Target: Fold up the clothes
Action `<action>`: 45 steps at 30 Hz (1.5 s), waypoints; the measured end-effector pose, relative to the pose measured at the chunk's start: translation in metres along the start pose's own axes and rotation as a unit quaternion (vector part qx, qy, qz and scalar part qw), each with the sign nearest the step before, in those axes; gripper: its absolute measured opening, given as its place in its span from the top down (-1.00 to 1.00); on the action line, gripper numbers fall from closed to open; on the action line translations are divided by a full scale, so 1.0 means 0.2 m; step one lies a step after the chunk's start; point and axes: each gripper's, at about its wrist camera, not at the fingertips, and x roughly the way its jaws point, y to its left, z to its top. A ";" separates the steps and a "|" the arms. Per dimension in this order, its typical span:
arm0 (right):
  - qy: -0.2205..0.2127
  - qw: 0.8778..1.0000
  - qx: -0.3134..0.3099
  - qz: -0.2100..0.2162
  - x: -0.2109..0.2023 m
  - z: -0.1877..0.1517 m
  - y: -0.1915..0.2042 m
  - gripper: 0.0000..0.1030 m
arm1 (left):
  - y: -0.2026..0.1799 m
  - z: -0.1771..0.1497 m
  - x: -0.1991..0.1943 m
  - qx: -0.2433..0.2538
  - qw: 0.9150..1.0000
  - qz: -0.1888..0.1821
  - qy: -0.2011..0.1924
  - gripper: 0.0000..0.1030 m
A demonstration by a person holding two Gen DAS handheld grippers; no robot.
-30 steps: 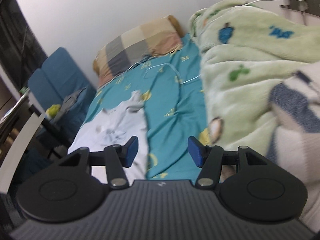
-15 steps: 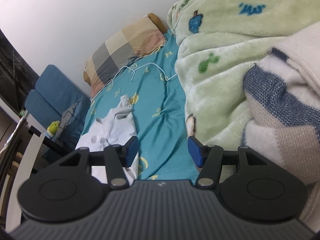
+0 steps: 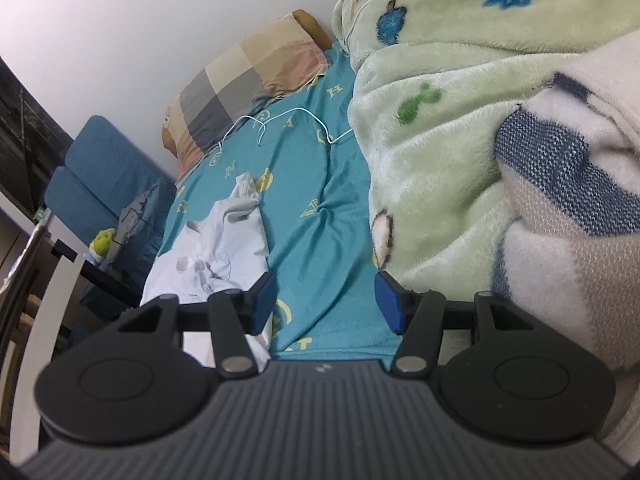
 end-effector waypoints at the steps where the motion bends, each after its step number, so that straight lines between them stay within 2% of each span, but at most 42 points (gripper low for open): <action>1: 0.002 1.000 -0.002 0.001 0.00 0.00 0.01 -0.14 | 0.03 0.00 -0.08 -0.005 1.000 -0.001 -0.011 0.95; 5: 0.021 1.000 -0.017 0.009 0.02 -0.03 0.06 -0.14 | 0.24 -0.08 -0.41 -0.086 0.996 0.002 -0.036 0.95; 6: 0.026 0.999 -0.021 0.011 0.02 -0.04 0.07 -0.14 | 0.30 -0.11 -0.47 -0.110 0.993 0.014 -0.037 0.95; 9: 0.042 0.998 -0.034 0.016 0.04 -0.07 0.11 -0.14 | 0.48 -0.20 -0.60 -0.177 0.981 0.075 -0.028 0.95; 10: 0.049 0.998 -0.038 0.018 0.05 -0.08 0.12 -0.14 | 0.53 -0.22 -0.61 -0.190 0.976 0.105 -0.020 0.95; 11: 0.058 0.997 -0.042 0.018 0.06 -0.10 0.14 -0.14 | 0.55 -0.23 -0.62 -0.194 0.974 0.118 -0.017 0.95; 16: 0.095 0.994 -0.056 0.018 0.13 -0.14 0.20 -0.13 | 0.56 -0.22 -0.60 -0.185 0.974 0.131 -0.014 0.88; 20: 0.125 0.990 -0.052 0.028 0.21 -0.13 0.24 -0.14 | 0.58 -0.20 -0.59 -0.177 0.974 0.142 -0.013 0.36; 24: 0.138 0.989 -0.033 0.045 0.31 -0.05 0.30 -0.13 | 0.45 -0.13 -0.59 -0.116 0.982 0.140 -0.040 0.07; 26: 0.137 0.989 -0.035 0.052 0.36 -0.01 0.34 -0.13 | 0.39 -0.09 -0.58 -0.089 0.985 0.136 -0.056 -0.01; 29: 0.131 0.989 -0.040 0.063 0.43 0.03 0.41 -0.13 | 0.39 0.01 -0.54 -0.054 0.985 0.142 -0.078 -0.08; 32: 0.126 0.988 -0.045 0.075 0.51 0.07 0.48 -0.13 | 0.49 0.19 -0.45 -0.027 0.981 0.166 -0.098 -0.19; 39: 0.080 0.991 -0.065 0.086 0.65 0.10 0.49 -0.13 | 0.89 0.72 -0.11 0.039 0.963 0.236 -0.126 -0.38; 45: 0.048 0.986 -0.117 0.109 0.84 0.16 0.51 -0.13 | 1.31 1.15 0.24 0.047 0.955 0.267 -0.122 -0.39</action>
